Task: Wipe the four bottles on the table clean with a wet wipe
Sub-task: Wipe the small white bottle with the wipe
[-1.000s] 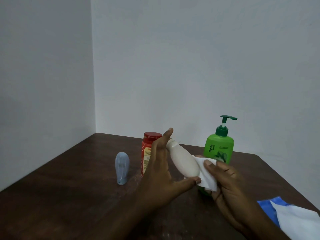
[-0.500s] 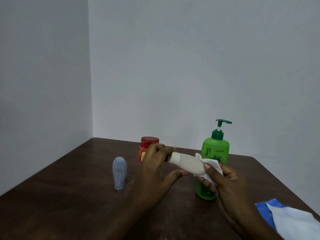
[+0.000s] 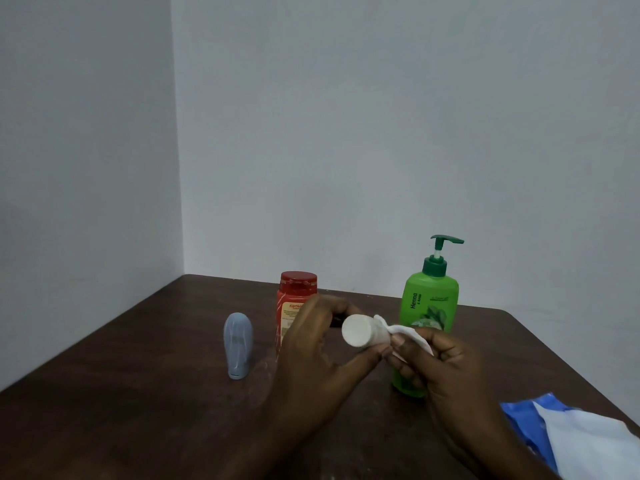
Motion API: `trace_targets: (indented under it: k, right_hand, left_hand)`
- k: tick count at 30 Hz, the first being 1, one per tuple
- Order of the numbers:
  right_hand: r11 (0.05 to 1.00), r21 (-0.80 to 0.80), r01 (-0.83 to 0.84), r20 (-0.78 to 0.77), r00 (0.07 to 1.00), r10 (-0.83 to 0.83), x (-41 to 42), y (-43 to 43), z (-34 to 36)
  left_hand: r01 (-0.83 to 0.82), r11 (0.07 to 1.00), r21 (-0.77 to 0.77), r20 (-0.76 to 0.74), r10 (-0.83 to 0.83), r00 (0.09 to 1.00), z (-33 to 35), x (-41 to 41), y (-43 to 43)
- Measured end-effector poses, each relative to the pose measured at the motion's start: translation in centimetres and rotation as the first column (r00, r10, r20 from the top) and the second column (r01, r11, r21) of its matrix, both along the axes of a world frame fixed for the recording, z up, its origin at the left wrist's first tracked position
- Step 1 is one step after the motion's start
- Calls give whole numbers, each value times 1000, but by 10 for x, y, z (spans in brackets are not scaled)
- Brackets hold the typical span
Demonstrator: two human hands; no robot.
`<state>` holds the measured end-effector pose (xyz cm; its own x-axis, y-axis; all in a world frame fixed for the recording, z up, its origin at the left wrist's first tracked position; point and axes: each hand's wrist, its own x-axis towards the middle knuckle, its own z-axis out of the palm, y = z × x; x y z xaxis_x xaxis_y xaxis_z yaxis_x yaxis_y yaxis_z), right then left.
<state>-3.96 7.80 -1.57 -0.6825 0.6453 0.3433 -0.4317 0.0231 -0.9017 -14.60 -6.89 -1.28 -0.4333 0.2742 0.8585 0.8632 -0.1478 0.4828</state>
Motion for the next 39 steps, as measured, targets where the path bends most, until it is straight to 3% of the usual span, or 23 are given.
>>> trace_targets:
  k: [5,8,12,13,16,19,22,26,31,39]
  right_hand:
    - [976,-172,-133,-34,991,129,-2,-11,5]
    - [973,-221,-73,-53,997,63,-1,-4,11]
    - [952,121,281,22,958,-285,6,11,8]
    - [927,240,289,-19,956,-293,8,9,7]
    - [813,567,136,-71,991,-116,11,-1,2]
    - [654,751,96,-61,995,-76,10,1,-2]
    - [631,764,136,-88,990,-108,10,6,1]
    - [621,774,119,-84,993,-86,9,6,0]
    - [715,696,60,-25,998,-59,8,9,2]
    - [770,638,27,-18,1000,-20,8,5,-1]
  left_hand:
    - [106,993,-52,63,-102,993,-1,-2,-1]
    - [54,993,-103,12,-53,999,2,-4,-2]
    - [63,976,-209,19,-60,998,-1,-4,-1]
    - [58,971,-234,28,-53,998,-3,-4,0]
    - [126,965,-232,133,-96,986,-3,-2,-1]
    - [198,973,-122,221,-168,961,-2,-1,-1]
    - [200,977,-66,283,-174,943,0,-6,-2]
    - [292,948,-130,267,-250,931,3,1,-5]
    - [284,955,-87,295,-247,923,0,3,-1]
    - [277,954,-113,261,-240,935,1,3,-2]
